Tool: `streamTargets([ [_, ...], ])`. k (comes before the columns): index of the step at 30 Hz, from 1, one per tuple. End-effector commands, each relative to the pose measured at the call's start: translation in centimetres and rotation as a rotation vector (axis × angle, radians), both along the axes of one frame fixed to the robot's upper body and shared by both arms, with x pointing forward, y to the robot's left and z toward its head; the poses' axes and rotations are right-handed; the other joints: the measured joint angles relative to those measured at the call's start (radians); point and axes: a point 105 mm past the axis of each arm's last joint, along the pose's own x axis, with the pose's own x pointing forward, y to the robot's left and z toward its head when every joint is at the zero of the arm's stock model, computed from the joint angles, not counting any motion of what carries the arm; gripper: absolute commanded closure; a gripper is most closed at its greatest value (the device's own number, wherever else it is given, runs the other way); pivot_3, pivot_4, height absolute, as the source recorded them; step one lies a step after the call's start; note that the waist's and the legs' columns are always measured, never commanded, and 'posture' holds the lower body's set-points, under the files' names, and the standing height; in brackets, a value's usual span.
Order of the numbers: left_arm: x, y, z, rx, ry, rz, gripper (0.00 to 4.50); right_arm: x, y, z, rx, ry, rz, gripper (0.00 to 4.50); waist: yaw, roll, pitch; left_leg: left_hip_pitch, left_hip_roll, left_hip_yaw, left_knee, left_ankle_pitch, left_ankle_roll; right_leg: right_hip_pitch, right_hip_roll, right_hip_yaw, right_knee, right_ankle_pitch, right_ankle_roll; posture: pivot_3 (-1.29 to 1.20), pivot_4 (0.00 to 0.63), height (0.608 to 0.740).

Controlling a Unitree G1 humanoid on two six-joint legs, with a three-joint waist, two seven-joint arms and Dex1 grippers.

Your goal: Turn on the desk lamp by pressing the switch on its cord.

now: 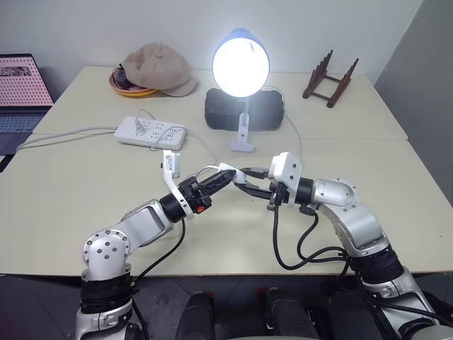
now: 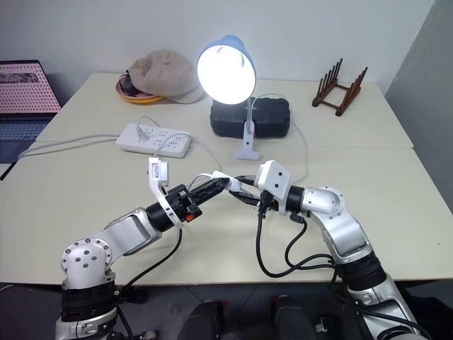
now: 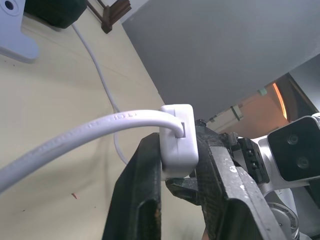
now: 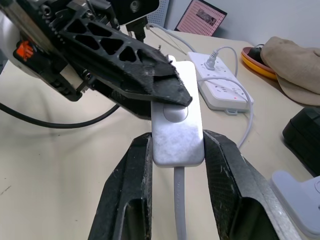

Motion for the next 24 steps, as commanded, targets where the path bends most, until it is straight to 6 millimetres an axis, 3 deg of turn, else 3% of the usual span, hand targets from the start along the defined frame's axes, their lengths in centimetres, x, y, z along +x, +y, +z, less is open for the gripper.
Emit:
streamTargets([
  [1, -1.0, 0.6, 1.1, 0.007, -0.051, -0.014, 2.46, 0.8, -0.3, 0.6, 0.014, -0.021, -0.023, 3.4, 0.0, 0.0, 0.0, 0.0, 0.0, 0.0, 0.0, 0.0, 0.0, 0.0, 0.0, 0.0, 0.0, 0.0, 0.0, 0.0, 0.15, 0.74],
  [6, -2.5, 2.2, -0.1, 0.109, -0.036, 0.009, 1.45, 3.9, -1.2, -1.7, -0.04, 0.038, -0.15, 3.4, -0.006, 0.0, 0.0, 0.0, 0.0, 0.001, -0.001, 0.0, 0.0, 0.0, 0.0, 0.001, -0.001, 0.0, 0.0, 0.0, 0.15, 0.74],
  [10, -2.8, 3.9, 0.8, 0.236, -0.112, 0.028, 0.62, 5.4, -1.6, -3.5, -0.133, 0.044, -0.182, 3.4, -0.005, 0.0, 0.0, -0.001, 0.0, 0.001, -0.003, 0.0, 0.0, -0.003, 0.0, 0.0, -0.001, 0.0, -0.001, 0.0, 0.15, 0.74],
  [13, -2.7, 5.2, 1.8, 0.473, -0.247, 0.011, 0.02, 6.6, -1.8, -4.7, -0.177, 0.079, -0.199, 3.4, -0.006, 0.0, 0.0, -0.001, 0.0, 0.001, -0.005, 0.0, 0.0, -0.003, 0.0, 0.001, -0.002, 0.0, -0.001, 0.0, 0.15, 0.74],
  [17, -3.2, 5.4, 2.2, 0.782, -0.429, -0.12, 0.02, 7.2, -2.3, -5.9, -0.248, 0.105, -0.209, 3.4, -0.005, 0.0, 0.001, -0.001, 0.0, 0.003, -0.009, 0.0, 0.0, -0.005, -0.001, 0.001, -0.005, -0.001, -0.001, 0.0, 0.15, 0.74],
  [21, -2.6, 6.0, 2.3, 0.88, -0.506, -0.163, 0.02, 7.0, -2.5, -6.6, -0.262, 0.154, -0.189, 3.4, -0.005, 0.0, 0.001, -0.001, 0.0, 0.005, -0.013, -0.001, -0.001, -0.005, -0.001, 0.001, -0.008, -0.002, -0.003, 0.0, 0.15, 0.74],
  [24, -1.9, 6.5, 2.7, 0.876, -0.517, -0.161, 0.0, 6.5, -2.8, -6.0, -0.227, 0.182, -0.169, 2.55, -0.005, 0.0, 0.001, -0.001, 0.001, 0.004, -0.014, -0.001, -0.002, -0.005, -0.001, 0.001, -0.008, -0.002, -0.003, 0.0, 0.15, 0.74],
])
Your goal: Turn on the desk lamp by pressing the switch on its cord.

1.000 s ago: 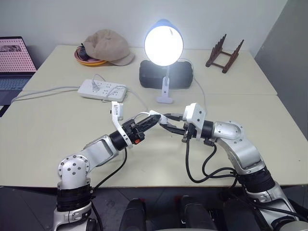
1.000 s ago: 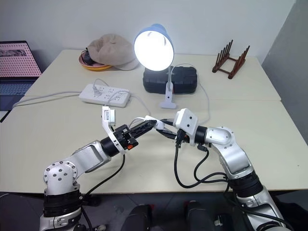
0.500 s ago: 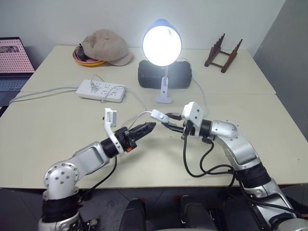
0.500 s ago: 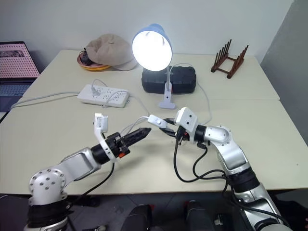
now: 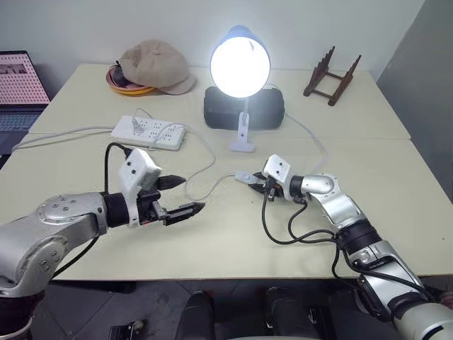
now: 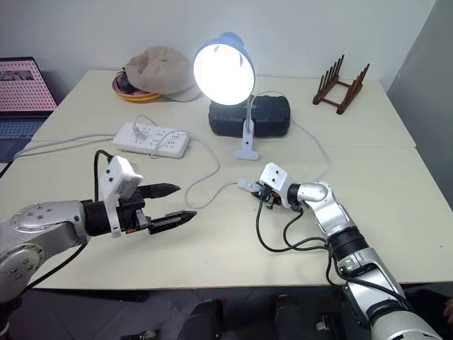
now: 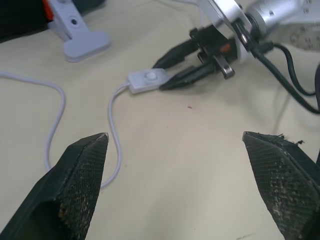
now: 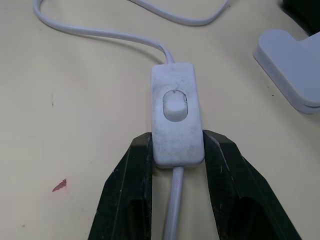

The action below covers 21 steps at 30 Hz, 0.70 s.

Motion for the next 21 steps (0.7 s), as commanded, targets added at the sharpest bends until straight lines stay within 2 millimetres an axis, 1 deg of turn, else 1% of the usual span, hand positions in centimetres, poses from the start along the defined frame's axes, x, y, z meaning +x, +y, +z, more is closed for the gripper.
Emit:
streamTargets([
  [1, 0.8, 0.6, 1.3, 0.013, -0.059, -0.018, 0.0, -0.5, -0.5, 1.1, 0.036, 0.016, 0.017, 2.45, 0.001, 0.0, 0.0, 0.0, 0.0, 0.0, 0.0, 0.0, 0.0, 0.0, 0.0, 0.0, 0.0, 0.0, 0.0, 0.0, 0.15, 0.74],
  [3, 1.1, 0.9, 1.4, 0.012, -0.06, -0.016, 0.0, -0.7, -0.8, 1.4, 0.04, 0.014, 0.016, 1.9, 0.0, 0.0, 0.0, -0.001, 0.0, 0.0, 0.0, 0.0, 0.0, -0.001, 0.0, 0.0, 0.0, 0.0, 0.0, 0.0, 0.15, 0.74],
  [4, 1.5, 1.3, 1.9, -0.008, -0.06, -0.005, 0.0, -1.1, -1.4, 2.3, 0.062, 0.016, 0.011, 1.64, 0.0, 0.0, 0.0, -0.001, 0.0, 0.0, 0.0, 0.0, 0.0, -0.001, 0.0, 0.0, 0.0, 0.0, 0.0, 0.0, 0.15, 0.74],
  [7, 2.3, 2.1, 2.8, -0.033, -0.06, 0.011, 0.0, -2.5, -2.8, 4.1, 0.107, 0.044, 0.007, 0.86, 0.005, 0.001, 0.001, -0.002, 0.0, 0.0, 0.0, 0.0, 0.0, -0.002, 0.0, 0.0, 0.001, 0.0, 0.001, 0.0, 0.15, 0.74],
  [8, 2.5, 2.4, 3.1, -0.03, -0.058, 0.013, 0.0, -2.9, -3.3, 4.7, 0.127, 0.063, 0.002, 0.79, 0.006, 0.001, 0.001, -0.003, 0.0, 0.0, 0.001, 0.0, 0.0, -0.003, 0.0, 0.0, 0.002, 0.0, 0.001, 0.0, 0.15, 0.74],
  [9, 2.7, 2.7, 3.4, -0.028, -0.058, 0.015, 0.0, -3.4, -3.8, 5.4, 0.141, 0.077, -0.001, 0.49, 0.007, 0.001, 0.001, -0.004, 0.0, 0.0, 0.001, 0.0, 0.0, -0.004, 0.0, 0.0, 0.003, 0.001, 0.002, 0.0, 0.15, 0.74],
  [10, 2.9, 3.0, 3.7, -0.026, -0.058, 0.015, 0.0, -3.8, -4.3, 6.1, 0.154, 0.088, -0.007, 0.34, 0.006, 0.001, 0.001, -0.004, 0.0, 0.0, 0.001, 0.0, 0.0, -0.005, 0.0, 0.0, 0.004, 0.002, 0.004, 0.0, 0.15, 0.74],
  [11, 3.0, 3.1, 3.9, -0.025, -0.057, 0.014, 0.0, -4.1, -4.6, 6.5, 0.16, 0.095, -0.01, 0.03, 0.006, 0.001, 0.001, -0.004, 0.0, 0.0, 0.001, 0.0, 0.0, -0.005, 0.0, 0.0, 0.004, 0.002, 0.005, 0.0, 0.15, 0.74],
  [13, 3.3, 3.7, 4.3, -0.004, -0.059, 0.01, 0.0, -5.2, -5.6, 8.0, 0.184, 0.118, -0.017, 0.03, 0.006, 0.001, 0.001, -0.005, 0.0, 0.0, 0.001, 0.0, 0.0, -0.006, 0.0, 0.0, 0.006, 0.002, 0.005, 0.0, 0.15, 0.74],
  [15, 3.4, 4.1, 4.5, 0.014, -0.055, 0.003, 0.0, -6.0, -6.2, 8.9, 0.203, 0.143, -0.021, 0.03, 0.004, 0.001, 0.001, -0.005, 0.0, 0.0, 0.001, 0.0, 0.0, -0.007, 0.001, 0.0, 0.007, 0.002, 0.004, 0.0, 0.15, 0.74],
  [19, 3.6, 4.6, 4.3, 0.052, -0.043, -0.011, 0.0, -7.7, -7.2, 9.5, 0.204, 0.194, -0.018, 0.03, 0.001, 0.001, 0.001, -0.005, 0.0, 0.0, 0.001, 0.0, 0.0, -0.008, 0.001, 0.0, 0.008, 0.001, 0.003, 0.0, 0.15, 0.74],
  [21, 3.9, 4.6, 4.3, 0.048, -0.047, -0.012, 0.0, -7.9, -7.3, 9.4, 0.196, 0.195, -0.033, 0.03, 0.002, 0.001, 0.001, -0.005, 0.0, 0.0, 0.001, 0.0, 0.0, -0.008, 0.001, 0.0, 0.008, 0.001, 0.003, 0.0, 0.15, 0.74],
])
